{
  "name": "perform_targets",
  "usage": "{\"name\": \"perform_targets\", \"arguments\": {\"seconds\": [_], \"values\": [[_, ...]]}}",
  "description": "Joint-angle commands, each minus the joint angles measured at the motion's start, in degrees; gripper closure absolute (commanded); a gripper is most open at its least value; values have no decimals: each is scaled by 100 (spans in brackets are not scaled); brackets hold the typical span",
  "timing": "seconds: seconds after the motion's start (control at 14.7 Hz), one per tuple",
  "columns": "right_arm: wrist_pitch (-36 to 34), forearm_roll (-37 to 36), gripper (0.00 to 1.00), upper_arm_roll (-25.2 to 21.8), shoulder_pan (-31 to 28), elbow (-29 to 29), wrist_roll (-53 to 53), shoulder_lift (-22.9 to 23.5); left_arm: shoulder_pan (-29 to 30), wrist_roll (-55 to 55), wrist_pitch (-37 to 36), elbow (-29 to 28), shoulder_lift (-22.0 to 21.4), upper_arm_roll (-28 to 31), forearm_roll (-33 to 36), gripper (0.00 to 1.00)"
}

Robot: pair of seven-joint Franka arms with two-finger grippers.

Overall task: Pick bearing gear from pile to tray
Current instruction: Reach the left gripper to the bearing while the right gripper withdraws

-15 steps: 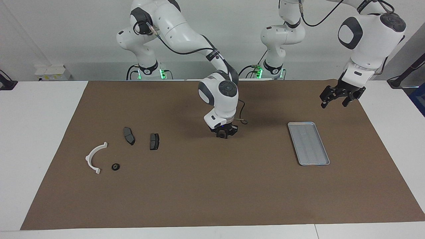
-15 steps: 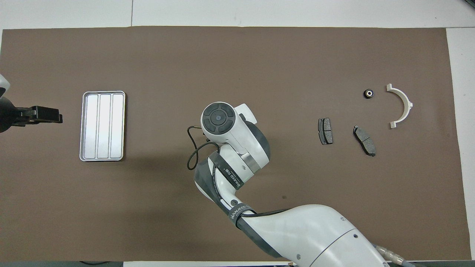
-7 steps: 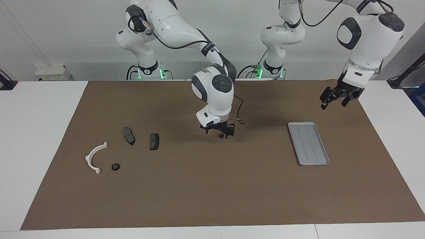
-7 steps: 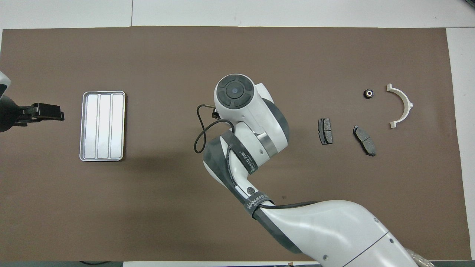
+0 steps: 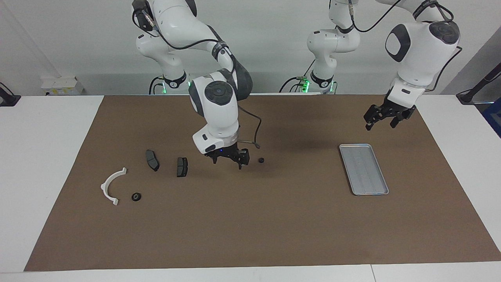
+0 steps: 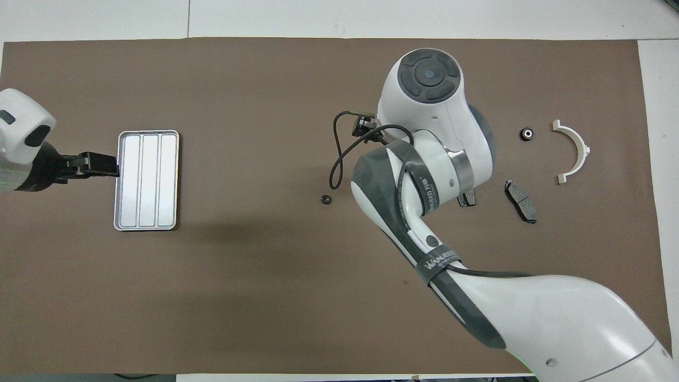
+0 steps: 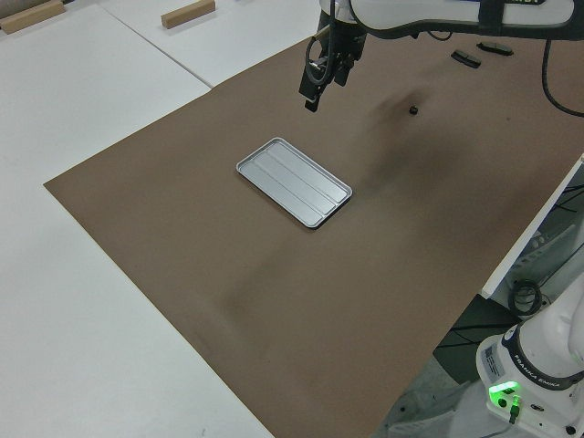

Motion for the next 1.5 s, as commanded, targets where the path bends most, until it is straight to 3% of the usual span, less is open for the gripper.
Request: {"name": "perform_targets", "arguments": {"seconds": [0.0, 0.27, 0.55, 0.68, 1.09, 1.43], "values": [[-305, -28, 0, 73, -440, -37, -868, -252, -791, -1108, 450, -96, 281, 50, 380, 0], [-525, -45, 0, 65, -1090, -46, -2002, -393, -1583, -2094, 802, 88, 746, 50, 381, 0], [-552, -124, 0, 73, -1680, -98, -2725, -420, -2031, -2324, 1057, 106, 940, 33, 145, 0], [-473, -133, 0, 73, -1926, -195, -2822, -429, -2339, -2657, 1040, 377, 1343, 50, 135, 0], [211, -423, 0, 65, -2349, -590, -2787, -262, -2955, -3562, 1154, 1116, 2416, 50, 153, 0], [853, -537, 0, 65, -2463, -714, -2840, 18, -3219, -3898, 1497, 1038, 2619, 33, 144, 0]]}}
